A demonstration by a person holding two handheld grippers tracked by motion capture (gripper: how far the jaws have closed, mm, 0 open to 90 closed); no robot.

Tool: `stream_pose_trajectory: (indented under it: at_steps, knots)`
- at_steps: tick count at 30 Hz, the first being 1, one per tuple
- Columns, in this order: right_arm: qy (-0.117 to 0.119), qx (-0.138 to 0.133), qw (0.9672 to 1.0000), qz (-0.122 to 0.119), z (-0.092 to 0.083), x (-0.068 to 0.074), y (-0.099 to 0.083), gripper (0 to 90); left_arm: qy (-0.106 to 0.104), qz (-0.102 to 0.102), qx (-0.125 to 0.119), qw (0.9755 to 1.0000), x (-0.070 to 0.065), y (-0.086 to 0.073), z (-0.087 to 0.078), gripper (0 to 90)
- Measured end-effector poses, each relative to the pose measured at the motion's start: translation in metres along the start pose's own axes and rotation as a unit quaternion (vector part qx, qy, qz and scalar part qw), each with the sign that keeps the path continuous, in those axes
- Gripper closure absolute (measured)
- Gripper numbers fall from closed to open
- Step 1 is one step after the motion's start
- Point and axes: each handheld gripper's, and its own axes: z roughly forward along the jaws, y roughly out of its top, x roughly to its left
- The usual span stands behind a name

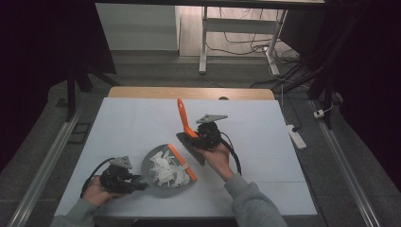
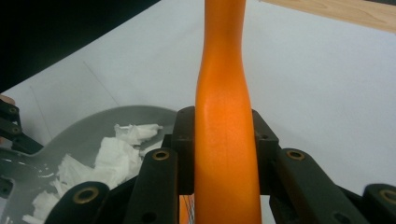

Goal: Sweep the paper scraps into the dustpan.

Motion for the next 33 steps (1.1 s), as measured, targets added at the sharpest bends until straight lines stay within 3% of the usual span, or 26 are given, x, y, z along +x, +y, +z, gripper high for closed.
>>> stream_pose_trajectory:
  at_steps: [14,23,33]
  knots:
    - [-0.017,-0.020,0.9994,0.023,-0.032,-0.021,-0.015,70.4,0.022,-0.010,-0.029,0.9993,-0.001,0.000,-0.006,61.7]
    - [-0.028,-0.021,0.9990,0.029,-0.051,-0.031,-0.028,70.4,0.035,-0.026,-0.048,0.9979,0.001,-0.001,-0.013,61.7]
    - [-0.039,-0.029,0.9982,0.035,-0.068,-0.039,-0.038,70.5,0.058,-0.058,-0.083,0.9932,-0.001,0.002,-0.021,61.7]
